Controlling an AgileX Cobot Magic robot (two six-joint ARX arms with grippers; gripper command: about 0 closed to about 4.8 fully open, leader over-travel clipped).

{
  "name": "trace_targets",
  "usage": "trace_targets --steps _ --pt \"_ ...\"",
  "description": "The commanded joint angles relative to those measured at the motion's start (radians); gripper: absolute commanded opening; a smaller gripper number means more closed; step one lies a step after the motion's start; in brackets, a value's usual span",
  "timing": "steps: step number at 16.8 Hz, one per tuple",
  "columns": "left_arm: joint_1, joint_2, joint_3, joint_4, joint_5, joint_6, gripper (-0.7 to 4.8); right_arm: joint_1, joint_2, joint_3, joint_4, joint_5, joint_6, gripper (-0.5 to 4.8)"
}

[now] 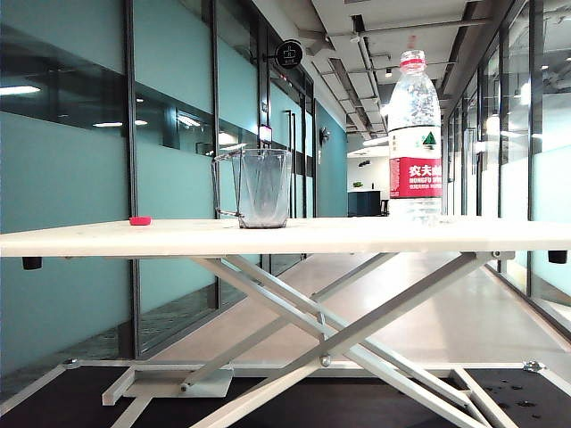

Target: Pick up the mineral water bottle on the table and pour water into the mug until it's half full.

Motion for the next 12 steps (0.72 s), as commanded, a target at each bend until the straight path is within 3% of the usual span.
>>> trace_targets --steps 1,6,8,9,10,12 --pt "0.0 0.0 0.002 0.012 0.001 -0.007 -0.05 0.0 -0.002 -0.002 0.011 0.0 0.003 -0.01" --pt "0.0 0.0 0.002 0.012 0.013 -0.007 -0.05 0.0 -0.002 -0.002 0.01 0.0 0.003 -0.01" --pt "0.0 0.0 0.002 0.013 0.203 -0.007 -0.05 0.001 -0.002 -0.002 0.004 -0.037 0.004 -0.01" --pt "0.0 0.0 0.002 0.013 0.411 -0.006 -0.05 0.002 -0.002 -0.002 -0.013 -0.123 0.004 -0.01" --pt "0.0 0.0 0.002 0.013 0.551 0.005 -0.05 0.003 -0.002 -0.002 -0.034 -0.193 0.004 -0.01" --pt "0.0 0.0 0.002 0.012 0.646 0.008 -0.05 0.003 -0.002 -0.002 -0.061 -0.299 0.004 -0.01"
